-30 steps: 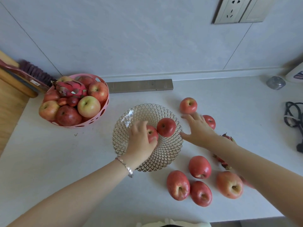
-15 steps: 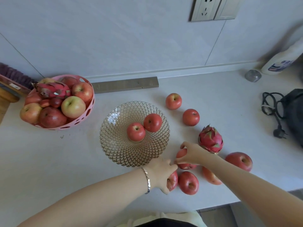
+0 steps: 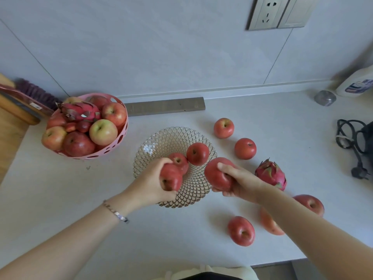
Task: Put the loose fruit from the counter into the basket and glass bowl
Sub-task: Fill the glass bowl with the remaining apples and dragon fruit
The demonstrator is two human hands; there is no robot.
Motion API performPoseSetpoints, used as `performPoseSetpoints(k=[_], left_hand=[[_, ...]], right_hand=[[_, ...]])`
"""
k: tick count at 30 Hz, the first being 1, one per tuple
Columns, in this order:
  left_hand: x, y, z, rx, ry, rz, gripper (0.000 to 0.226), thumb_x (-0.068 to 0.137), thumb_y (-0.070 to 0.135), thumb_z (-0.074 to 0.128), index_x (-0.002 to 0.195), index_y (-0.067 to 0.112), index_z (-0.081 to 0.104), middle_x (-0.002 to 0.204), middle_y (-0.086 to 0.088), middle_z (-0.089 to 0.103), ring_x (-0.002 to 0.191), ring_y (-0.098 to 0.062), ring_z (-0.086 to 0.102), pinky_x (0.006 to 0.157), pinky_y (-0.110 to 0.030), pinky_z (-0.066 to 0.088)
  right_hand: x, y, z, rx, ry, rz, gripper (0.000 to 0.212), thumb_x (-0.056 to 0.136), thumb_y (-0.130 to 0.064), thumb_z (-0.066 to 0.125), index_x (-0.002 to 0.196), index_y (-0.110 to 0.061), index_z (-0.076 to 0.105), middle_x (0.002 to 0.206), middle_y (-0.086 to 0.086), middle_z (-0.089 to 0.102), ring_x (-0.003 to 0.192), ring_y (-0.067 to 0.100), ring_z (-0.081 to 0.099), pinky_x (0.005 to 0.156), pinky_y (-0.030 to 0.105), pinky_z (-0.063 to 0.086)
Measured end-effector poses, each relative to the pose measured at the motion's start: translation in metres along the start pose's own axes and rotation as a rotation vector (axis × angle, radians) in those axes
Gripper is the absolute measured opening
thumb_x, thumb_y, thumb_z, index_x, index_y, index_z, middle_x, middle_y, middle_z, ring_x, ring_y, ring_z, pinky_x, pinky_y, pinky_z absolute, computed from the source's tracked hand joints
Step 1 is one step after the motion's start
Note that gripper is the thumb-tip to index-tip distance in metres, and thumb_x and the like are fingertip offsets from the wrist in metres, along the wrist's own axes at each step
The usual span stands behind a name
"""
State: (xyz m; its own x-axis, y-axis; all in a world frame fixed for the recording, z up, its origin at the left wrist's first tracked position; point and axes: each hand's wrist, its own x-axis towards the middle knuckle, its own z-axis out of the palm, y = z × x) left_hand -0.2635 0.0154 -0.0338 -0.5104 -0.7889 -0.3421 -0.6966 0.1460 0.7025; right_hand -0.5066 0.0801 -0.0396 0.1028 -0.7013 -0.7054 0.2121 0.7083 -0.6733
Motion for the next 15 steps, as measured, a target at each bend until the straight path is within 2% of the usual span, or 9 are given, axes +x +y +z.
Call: performPoseSetpoints(k=[2, 4, 6, 7, 9, 11, 13, 15], left_hand=[[0.001, -0.019, -0.009, 0.102, 0.047, -0.050, 0.079, 0.055, 0.023, 0.082, 0.121, 0.029, 0.041, 0.123, 0.005, 0.041, 0.110, -0.019, 0.047, 0.091, -0.031, 0.044], [0.002, -0.031, -0.013, 0.269, 0.050, -0.071, 0.081, 0.054, 0.026, 0.080, 0.125, 0.027, 0.040, 0.128, 0.002, 0.039, 0.115, -0.026, 0.043, 0.094, -0.037, 0.045], [0.005, -0.033, -0.014, 0.438, -0.006, -0.070, 0.081, 0.059, 0.028, 0.077, 0.129, 0.029, 0.037, 0.135, 0.002, 0.033, 0.118, -0.028, 0.035, 0.091, -0.038, 0.048], [0.007, -0.032, -0.013, 0.503, -0.035, -0.057, 0.081, 0.060, 0.029, 0.076, 0.131, 0.029, 0.035, 0.137, 0.002, 0.031, 0.120, -0.028, 0.032, 0.089, -0.037, 0.049], [0.013, -0.031, -0.012, 0.580, -0.076, -0.034, 0.083, 0.062, 0.029, 0.075, 0.133, 0.030, 0.033, 0.138, 0.003, 0.030, 0.122, -0.027, 0.029, 0.082, -0.032, 0.049], [0.018, -0.030, -0.010, 0.626, -0.110, -0.020, 0.085, 0.062, 0.027, 0.075, 0.135, 0.030, 0.032, 0.138, 0.004, 0.029, 0.123, -0.026, 0.028, 0.077, -0.029, 0.048], [0.022, -0.030, -0.009, 0.651, -0.141, -0.013, 0.087, 0.061, 0.026, 0.075, 0.136, 0.030, 0.030, 0.139, 0.005, 0.028, 0.124, -0.026, 0.028, 0.080, -0.029, 0.049], [0.025, -0.031, -0.008, 0.654, -0.166, -0.010, 0.089, 0.061, 0.026, 0.075, 0.137, 0.029, 0.029, 0.139, 0.005, 0.028, 0.124, -0.026, 0.028, 0.085, -0.032, 0.050]], right_hand=[[0.009, 0.001, 0.015, 0.012, -0.003, 0.055, 0.041, 0.072, -0.047, 0.062, 0.105, -0.025, 0.052, 0.078, 0.002, 0.068, 0.056, 0.018, 0.067, 0.039, 0.016, 0.043], [0.017, 0.001, 0.028, 0.012, 0.014, 0.096, 0.042, 0.071, -0.047, 0.063, 0.103, -0.021, 0.053, 0.079, 0.005, 0.066, 0.053, 0.020, 0.065, 0.034, 0.016, 0.039], [0.025, 0.002, 0.040, -0.112, 0.080, 0.092, 0.046, 0.076, -0.047, 0.064, 0.109, -0.017, 0.054, 0.081, 0.005, 0.066, 0.053, 0.020, 0.065, 0.033, 0.016, 0.035], [0.030, 0.002, 0.045, -0.261, 0.145, 0.058, 0.049, 0.077, -0.049, 0.064, 0.113, -0.017, 0.053, 0.083, 0.003, 0.066, 0.053, 0.020, 0.065, 0.034, 0.017, 0.034], [0.038, 0.004, 0.056, -0.678, 0.319, -0.034, 0.059, 0.071, -0.055, 0.066, 0.115, -0.018, 0.050, 0.091, 0.000, 0.064, 0.062, 0.018, 0.065, 0.043, 0.019, 0.038], [0.046, 0.007, 0.065, -1.027, 0.484, -0.078, 0.076, 0.065, -0.062, 0.064, 0.123, -0.018, 0.042, 0.099, 0.001, 0.062, 0.081, 0.020, 0.063, 0.058, 0.025, 0.044], [0.054, 0.011, 0.072, -1.123, 0.563, -0.074, 0.088, 0.063, -0.064, 0.061, 0.131, -0.015, 0.035, 0.107, 0.004, 0.062, 0.096, 0.024, 0.061, 0.067, 0.031, 0.047], [0.058, 0.012, 0.076, -1.123, 0.604, -0.067, 0.090, 0.067, -0.064, 0.059, 0.135, -0.012, 0.030, 0.111, 0.007, 0.061, 0.102, 0.027, 0.061, 0.071, 0.033, 0.047]])
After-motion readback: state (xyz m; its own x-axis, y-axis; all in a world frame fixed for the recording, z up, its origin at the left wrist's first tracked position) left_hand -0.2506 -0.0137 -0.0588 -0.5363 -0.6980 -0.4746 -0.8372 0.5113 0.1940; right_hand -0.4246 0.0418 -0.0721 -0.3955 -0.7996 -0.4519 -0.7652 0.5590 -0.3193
